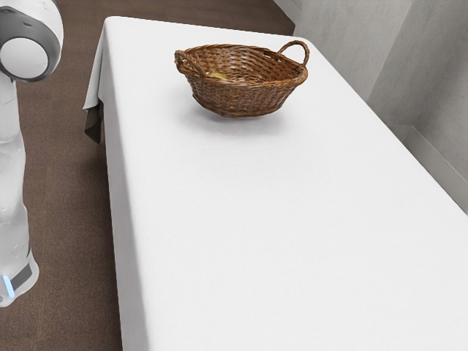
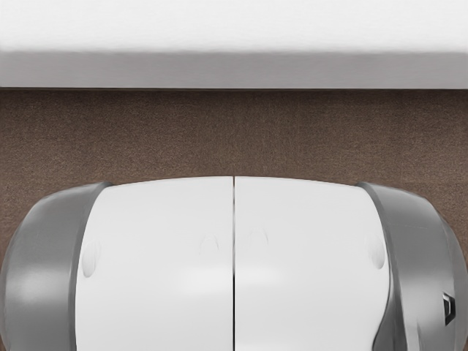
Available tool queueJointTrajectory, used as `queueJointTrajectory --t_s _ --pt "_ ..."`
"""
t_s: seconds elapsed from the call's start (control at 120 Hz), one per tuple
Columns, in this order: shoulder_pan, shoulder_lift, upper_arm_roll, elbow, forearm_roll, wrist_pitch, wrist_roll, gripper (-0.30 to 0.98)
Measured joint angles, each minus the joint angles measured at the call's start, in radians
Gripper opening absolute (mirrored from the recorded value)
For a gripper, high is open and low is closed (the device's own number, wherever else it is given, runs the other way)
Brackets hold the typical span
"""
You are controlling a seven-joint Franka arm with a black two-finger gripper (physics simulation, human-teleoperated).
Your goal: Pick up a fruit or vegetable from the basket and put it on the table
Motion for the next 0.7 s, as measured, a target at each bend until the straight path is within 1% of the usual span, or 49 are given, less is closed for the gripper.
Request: queueJointTrajectory --t_s 0.7 --pt "0.000 0.002 0.000 0.000 0.000 0.031 0.000 0.69"
